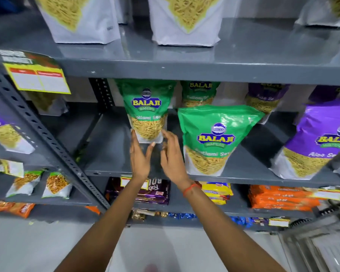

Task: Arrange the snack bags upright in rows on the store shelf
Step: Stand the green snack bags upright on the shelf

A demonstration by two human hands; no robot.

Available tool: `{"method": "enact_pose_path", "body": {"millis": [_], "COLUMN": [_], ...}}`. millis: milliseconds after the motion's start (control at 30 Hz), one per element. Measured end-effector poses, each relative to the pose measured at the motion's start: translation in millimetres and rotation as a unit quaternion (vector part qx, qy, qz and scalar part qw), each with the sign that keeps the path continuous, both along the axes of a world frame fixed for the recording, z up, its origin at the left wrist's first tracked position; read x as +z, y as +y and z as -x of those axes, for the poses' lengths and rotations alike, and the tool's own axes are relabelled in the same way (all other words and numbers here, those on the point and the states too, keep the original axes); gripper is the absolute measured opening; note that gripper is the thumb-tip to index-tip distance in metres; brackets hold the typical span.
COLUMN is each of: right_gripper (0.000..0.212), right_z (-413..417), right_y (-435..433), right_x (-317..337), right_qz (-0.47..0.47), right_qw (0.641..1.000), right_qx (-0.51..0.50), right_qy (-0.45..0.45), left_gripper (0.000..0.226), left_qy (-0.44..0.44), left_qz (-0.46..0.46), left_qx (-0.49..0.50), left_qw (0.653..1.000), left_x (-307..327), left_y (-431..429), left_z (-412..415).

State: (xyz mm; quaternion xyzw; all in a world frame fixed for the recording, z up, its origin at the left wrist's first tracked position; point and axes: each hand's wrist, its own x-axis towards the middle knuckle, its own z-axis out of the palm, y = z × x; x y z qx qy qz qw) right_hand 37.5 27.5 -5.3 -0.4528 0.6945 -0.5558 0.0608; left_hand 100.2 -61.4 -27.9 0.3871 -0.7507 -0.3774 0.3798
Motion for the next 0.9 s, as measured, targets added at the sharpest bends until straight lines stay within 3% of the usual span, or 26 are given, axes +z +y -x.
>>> {"method": "enact_pose_path", "body": {"millis": [167,333,533,900], "right_gripper": [0.06,0.063,0.058,0.059], "right_z": [17,55,61,-14], "right_y": [-59,-98,-95,-31], "right_x": [-21,-42,-47,-62], "right_qz": [-0.09,-0.188,-0.157,-0.162], "right_qw": [0.989,0.949,0.954,0.958], "right_qx": [-0.044,-0.1,-0.035,-0.002], "right_qy": [-0.113,-0.232,-0.254,-0.238], "left_gripper": [0.076,0.073,0.055,0.045], "left_qy": [-0.057,-0.056,0.005,-0.005], "left_qz": [-0.057,-0.152,-0.222,-0.203], "left_qx": [-0.03,-0.109,-0.132,-0.132], "left_qw": [0.996,0.981,0.966,0.97], "left_x": [-16,-30,-34,-54], "left_y": [-70,-110,-116,-62], "left_z": [-10,4,5,-86]}}
